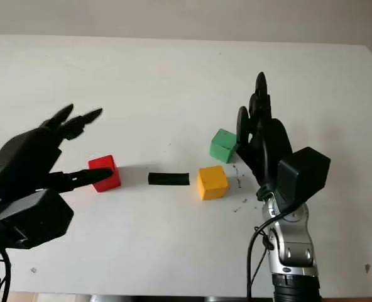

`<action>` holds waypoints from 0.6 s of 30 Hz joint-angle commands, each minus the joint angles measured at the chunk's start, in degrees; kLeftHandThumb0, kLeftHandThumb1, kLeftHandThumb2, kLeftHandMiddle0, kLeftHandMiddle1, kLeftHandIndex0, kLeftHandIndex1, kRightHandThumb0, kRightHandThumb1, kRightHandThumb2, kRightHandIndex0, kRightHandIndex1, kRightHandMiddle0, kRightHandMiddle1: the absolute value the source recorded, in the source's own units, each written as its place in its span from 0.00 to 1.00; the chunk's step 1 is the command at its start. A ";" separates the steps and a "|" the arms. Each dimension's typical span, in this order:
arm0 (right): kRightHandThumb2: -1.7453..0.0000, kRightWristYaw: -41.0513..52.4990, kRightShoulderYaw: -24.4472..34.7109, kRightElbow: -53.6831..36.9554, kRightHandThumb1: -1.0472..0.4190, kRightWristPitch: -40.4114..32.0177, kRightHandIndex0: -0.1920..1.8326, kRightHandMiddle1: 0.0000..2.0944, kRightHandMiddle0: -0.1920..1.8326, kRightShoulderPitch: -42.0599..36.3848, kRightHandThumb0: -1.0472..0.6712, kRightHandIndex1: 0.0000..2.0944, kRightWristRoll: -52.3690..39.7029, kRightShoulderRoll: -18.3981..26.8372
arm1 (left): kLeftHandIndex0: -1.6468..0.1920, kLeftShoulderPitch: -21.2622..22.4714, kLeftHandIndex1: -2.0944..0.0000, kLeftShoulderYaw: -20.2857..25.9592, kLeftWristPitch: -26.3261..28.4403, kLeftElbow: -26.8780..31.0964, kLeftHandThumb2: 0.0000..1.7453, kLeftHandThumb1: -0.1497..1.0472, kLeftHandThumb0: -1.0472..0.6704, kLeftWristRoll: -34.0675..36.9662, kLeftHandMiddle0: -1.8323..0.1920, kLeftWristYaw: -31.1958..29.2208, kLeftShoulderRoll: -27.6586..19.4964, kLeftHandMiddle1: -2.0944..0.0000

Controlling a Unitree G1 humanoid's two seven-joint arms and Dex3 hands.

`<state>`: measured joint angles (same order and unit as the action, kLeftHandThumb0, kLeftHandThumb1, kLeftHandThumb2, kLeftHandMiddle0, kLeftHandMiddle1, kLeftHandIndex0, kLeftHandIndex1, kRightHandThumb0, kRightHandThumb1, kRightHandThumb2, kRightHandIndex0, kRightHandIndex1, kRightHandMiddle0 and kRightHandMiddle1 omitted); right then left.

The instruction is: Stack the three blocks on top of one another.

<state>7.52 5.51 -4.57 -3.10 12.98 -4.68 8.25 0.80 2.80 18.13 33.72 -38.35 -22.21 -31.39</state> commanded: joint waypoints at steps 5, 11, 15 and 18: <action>0.58 -0.65 0.03 -1.21 0.00 0.06 0.00 0.00 0.00 -0.87 0.19 0.00 0.77 0.45 | 0.70 -1.05 0.96 -3.23 -1.08 -1.10 0.10 1.00 0.00 -6.25 0.88 -0.01 -1.26 0.97; 0.58 -0.94 -0.16 -1.36 0.00 0.25 0.00 0.00 0.00 -0.99 0.19 0.00 0.92 0.15 | 0.70 -1.85 0.97 -6.24 -3.84 -4.11 0.07 1.00 0.03 -17.13 0.89 3.81 -1.90 0.98; 0.58 -1.01 -0.22 -1.07 0.00 0.80 0.00 0.00 0.00 -1.02 0.18 0.00 0.75 -0.07 | 0.69 -1.57 0.96 -7.79 -3.03 -5.64 0.04 0.96 0.07 -23.93 0.89 5.14 -0.74 0.98; 0.59 -1.05 -0.24 -1.12 0.00 0.74 0.00 0.00 0.00 -1.13 0.18 0.00 0.70 -0.13 | 0.68 -1.30 0.96 -8.26 -2.49 -6.14 0.03 0.95 0.09 -26.88 0.89 5.05 0.15 0.97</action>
<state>6.62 5.29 -4.59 -2.98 12.37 -3.89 8.24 -0.34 -5.05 15.45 27.58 -64.25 -17.41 -31.78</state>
